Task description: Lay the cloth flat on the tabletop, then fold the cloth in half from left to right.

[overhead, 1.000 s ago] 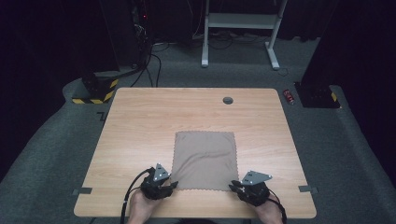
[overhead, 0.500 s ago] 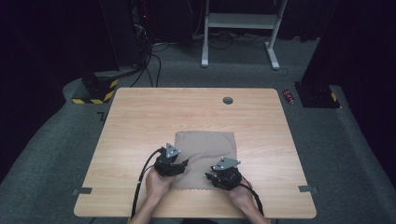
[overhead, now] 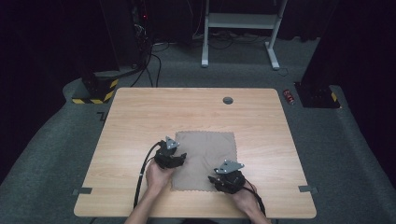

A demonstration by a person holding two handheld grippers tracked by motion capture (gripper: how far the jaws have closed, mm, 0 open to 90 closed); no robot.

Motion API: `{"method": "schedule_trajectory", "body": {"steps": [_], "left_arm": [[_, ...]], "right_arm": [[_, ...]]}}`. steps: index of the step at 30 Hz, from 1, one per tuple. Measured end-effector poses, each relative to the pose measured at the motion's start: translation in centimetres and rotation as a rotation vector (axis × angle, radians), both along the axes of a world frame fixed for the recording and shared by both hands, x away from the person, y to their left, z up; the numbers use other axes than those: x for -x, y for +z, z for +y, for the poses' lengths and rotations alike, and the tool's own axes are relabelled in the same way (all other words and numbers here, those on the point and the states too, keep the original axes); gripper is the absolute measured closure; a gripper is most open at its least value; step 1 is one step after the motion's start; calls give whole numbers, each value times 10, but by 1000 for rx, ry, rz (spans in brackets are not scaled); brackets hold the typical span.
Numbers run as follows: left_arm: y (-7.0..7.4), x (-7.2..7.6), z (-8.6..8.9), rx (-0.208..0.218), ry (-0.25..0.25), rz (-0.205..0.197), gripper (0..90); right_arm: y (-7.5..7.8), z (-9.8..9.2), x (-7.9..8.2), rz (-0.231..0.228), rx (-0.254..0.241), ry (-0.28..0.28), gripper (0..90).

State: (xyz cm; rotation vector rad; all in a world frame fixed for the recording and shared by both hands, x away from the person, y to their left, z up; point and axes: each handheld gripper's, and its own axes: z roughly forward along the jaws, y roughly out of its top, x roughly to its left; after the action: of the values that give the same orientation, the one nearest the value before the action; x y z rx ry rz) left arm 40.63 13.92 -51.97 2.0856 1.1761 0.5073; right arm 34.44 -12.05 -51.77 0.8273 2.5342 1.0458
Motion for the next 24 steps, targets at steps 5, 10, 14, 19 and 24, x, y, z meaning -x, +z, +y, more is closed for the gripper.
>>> {"method": "schedule_trajectory", "body": {"steps": [5,10,14,19,24], "left_arm": [[2,-3,7,8,48,4,451],[2,-8,18,41,77,7,448],[3,-14,26,81,78,26,448],[13,-27,36,121,110,58,379],[15,-39,43,128,146,63,386]], "right_arm": [[6,5,-2,-21,-40,14,570],[4,19,-6,-3,-58,21,549],[2,30,-4,13,-52,53,540],[2,41,-2,22,-65,88,552],[3,51,2,21,-81,115,564]]}}
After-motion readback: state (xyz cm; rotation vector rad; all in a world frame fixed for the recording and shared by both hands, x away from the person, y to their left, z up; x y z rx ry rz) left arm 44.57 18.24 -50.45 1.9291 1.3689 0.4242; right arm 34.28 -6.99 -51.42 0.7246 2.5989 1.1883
